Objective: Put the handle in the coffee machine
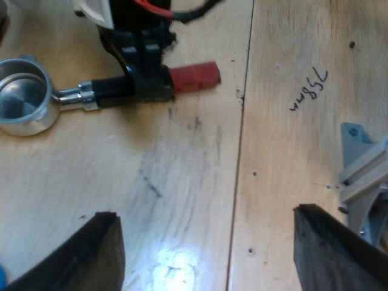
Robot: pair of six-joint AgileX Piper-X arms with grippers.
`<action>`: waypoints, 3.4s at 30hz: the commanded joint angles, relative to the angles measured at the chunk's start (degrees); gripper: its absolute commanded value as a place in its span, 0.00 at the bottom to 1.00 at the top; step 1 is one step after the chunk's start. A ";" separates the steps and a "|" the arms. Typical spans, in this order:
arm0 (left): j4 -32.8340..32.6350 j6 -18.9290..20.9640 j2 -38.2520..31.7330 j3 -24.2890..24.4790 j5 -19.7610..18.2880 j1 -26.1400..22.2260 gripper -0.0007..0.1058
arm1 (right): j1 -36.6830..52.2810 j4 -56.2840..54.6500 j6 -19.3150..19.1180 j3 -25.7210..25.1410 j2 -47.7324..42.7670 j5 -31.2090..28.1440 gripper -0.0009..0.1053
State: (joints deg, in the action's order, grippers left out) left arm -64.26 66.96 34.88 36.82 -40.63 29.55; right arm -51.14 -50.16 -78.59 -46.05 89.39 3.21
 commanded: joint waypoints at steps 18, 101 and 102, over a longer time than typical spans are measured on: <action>-1.64 0.23 0.10 0.04 1.47 -3.15 0.58 | -8.19 17.60 12.36 -0.32 2.99 6.92 0.01; 4.56 10.85 -14.31 4.19 4.83 -9.77 0.68 | 1.78 -3.64 -1.62 -13.78 -15.58 -5.20 0.81; 4.56 10.85 -14.31 4.19 4.83 -9.77 0.68 | 1.92 -3.58 -1.88 -13.81 -14.92 -5.08 0.81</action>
State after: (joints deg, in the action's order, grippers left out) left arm -60.29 77.33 21.04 40.72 -36.28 19.84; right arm -49.42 -54.23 -79.42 -59.42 74.26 -2.33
